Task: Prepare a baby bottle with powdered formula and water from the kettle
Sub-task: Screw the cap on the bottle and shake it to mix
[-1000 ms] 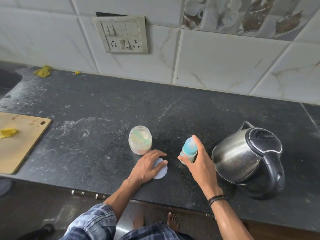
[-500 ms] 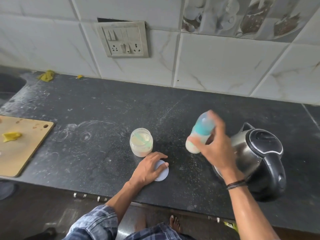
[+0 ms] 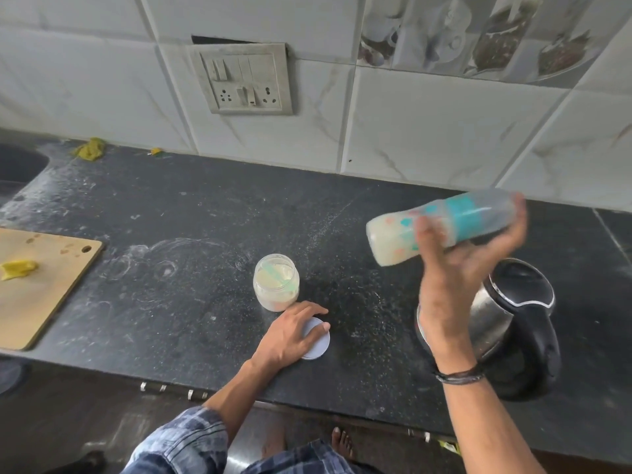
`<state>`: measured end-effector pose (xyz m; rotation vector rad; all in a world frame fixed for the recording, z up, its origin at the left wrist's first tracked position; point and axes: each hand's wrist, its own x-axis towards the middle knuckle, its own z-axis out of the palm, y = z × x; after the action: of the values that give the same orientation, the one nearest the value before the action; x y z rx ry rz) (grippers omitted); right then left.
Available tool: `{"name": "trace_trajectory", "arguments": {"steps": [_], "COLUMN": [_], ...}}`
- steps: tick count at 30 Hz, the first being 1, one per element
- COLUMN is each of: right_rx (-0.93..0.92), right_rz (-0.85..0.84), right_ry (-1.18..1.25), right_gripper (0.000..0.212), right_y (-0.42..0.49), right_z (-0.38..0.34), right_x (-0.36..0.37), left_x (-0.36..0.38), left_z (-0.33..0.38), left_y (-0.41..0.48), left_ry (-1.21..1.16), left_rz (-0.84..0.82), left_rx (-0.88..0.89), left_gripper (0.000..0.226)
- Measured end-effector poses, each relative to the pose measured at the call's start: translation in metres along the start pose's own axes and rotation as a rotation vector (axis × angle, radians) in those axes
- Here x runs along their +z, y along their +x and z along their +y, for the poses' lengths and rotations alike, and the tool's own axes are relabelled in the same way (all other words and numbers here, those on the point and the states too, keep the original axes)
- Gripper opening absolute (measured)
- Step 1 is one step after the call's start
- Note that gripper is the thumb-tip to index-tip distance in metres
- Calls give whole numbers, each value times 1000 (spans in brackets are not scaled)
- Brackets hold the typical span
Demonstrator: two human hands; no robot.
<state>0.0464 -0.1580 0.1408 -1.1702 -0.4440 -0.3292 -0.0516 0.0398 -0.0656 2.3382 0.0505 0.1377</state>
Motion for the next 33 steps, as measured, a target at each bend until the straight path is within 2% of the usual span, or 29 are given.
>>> {"name": "trace_trajectory", "arguments": {"steps": [2,3,6,7,8,10,11,15,16,19,20,24,27,29,33], "right_rx": [90,97,110,133,151,201,224,184,194,253,236,63,184,154,-73], "right_rz": [-126,-111,225,257,207,-24,-56,220,205,-48,-52,113,-45,-77,133], "right_ry": [-100,-109,98,114,69,-89,-94,53,42,-105,-100,-41,-135,-133,-41], "right_gripper": [90,90,94,95,91,84,84,90,91,86,88,94,94,90,88], "right_y": [0,0,4,5,4,-3,-5,-4,-4,-8,-10,-10,-13,-13,-6], "right_z": [-1,-3,-5,-4,-4,1,0,-3,-2,0,-4,-4,-5,-11,-12], "right_x": [2,3,6,8,11,10,10,12,13,11,11,9,12,11,8], "left_x": [0,-1,-1,0,0,0,0,0,1,1,1,2,2,2,3], "left_z": [-1,-1,1,1,0,-1,-1,2,1,-3,-3,0,-4,-4,-3], "left_y": [0,0,1,1,1,-1,-1,1,1,-1,0,1,-1,-1,2], "left_ry": [-1,-2,14,16,16,10,9,10,11,1,-2,9,8,4,14], "left_rz": [-5,-8,-6,-3,3,8,4,7,11,12,8,15,18,7,13], "left_rx": [4,7,15,14,13,15,19,19,17,11,11,12,15,21,20], "left_gripper": [39,39,40,40,40,40,40,36,35,35,35,35,36,37,36]}}
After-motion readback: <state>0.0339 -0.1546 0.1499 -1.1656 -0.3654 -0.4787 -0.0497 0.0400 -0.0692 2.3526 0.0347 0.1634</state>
